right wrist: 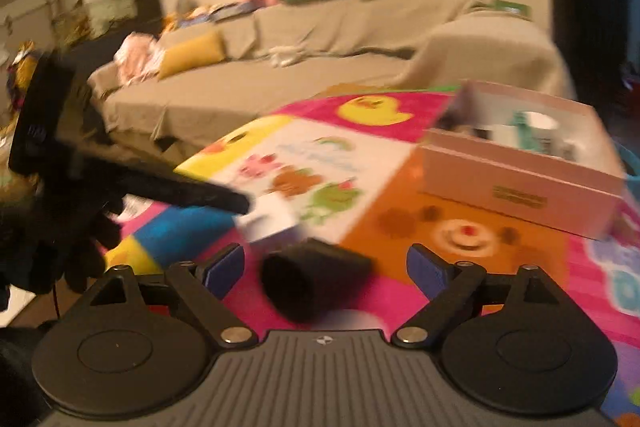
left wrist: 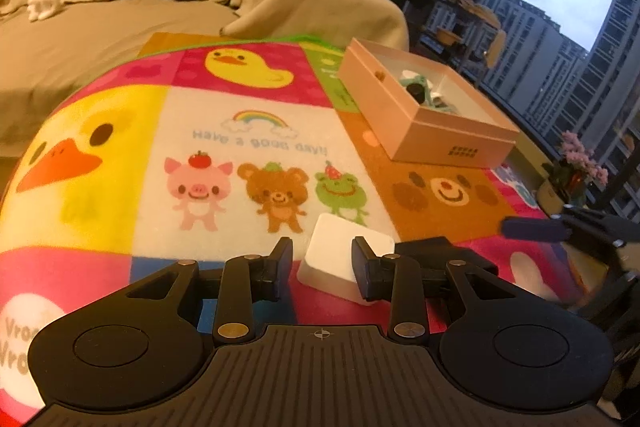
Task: Organize rigid objects
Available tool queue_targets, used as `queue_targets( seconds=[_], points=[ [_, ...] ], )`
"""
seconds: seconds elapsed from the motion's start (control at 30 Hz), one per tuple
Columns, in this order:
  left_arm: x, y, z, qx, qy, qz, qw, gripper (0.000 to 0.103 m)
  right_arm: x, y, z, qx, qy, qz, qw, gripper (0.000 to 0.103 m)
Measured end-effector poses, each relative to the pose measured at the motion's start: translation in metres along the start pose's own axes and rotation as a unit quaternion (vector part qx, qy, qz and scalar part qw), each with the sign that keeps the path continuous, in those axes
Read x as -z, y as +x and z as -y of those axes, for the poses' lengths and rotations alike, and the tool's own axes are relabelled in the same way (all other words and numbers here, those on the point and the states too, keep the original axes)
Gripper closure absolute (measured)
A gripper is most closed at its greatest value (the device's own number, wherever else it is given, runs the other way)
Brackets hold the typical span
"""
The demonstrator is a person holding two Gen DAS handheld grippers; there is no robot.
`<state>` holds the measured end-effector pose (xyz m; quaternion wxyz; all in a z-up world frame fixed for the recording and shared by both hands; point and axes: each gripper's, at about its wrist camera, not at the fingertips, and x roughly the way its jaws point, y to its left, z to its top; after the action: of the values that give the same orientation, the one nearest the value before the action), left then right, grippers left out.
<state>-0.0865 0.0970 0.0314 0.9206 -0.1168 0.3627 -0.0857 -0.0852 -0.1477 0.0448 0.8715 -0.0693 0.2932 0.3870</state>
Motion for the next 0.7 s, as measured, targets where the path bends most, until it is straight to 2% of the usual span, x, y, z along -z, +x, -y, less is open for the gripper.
queue_targets(
  seconds=[0.07, 0.2, 0.3, 0.37, 0.43, 0.53, 0.7],
  points=[
    [0.001, 0.000, 0.003, 0.003, 0.004, -0.006, 1.0000, 0.067, 0.002, 0.017, -0.015, 0.021, -0.022, -0.009, 1.000, 0.014],
    [0.004, -0.006, 0.004, -0.003, 0.020, -0.007, 0.9998, 0.067, 0.009, 0.034, -0.014, 0.113, -0.048, -0.019, 0.992, 0.014],
    [0.008, -0.004, 0.006, 0.020, 0.036, -0.023, 0.9989, 0.067, 0.010, 0.030, 0.017, 0.172, -0.005, -0.024, 0.985, 0.014],
    [0.011, 0.001, 0.011, 0.035, 0.041, -0.036, 0.9979, 0.067, 0.010, 0.024, 0.042, 0.195, 0.038, -0.026, 0.980, 0.014],
    [0.012, 0.008, 0.017, 0.040, 0.044, -0.045, 0.9972, 0.067, 0.012, 0.021, 0.065, 0.204, 0.078, -0.029, 0.975, 0.014],
    [0.011, 0.020, 0.031, 0.045, 0.052, -0.047, 0.9965, 0.067, 0.019, 0.018, 0.092, 0.190, 0.143, -0.033, 0.971, 0.014],
    [0.004, 0.040, 0.050, 0.054, 0.057, -0.046, 0.9959, 0.067, 0.022, 0.016, 0.096, 0.185, 0.152, -0.022, 0.971, 0.014]
  ],
)
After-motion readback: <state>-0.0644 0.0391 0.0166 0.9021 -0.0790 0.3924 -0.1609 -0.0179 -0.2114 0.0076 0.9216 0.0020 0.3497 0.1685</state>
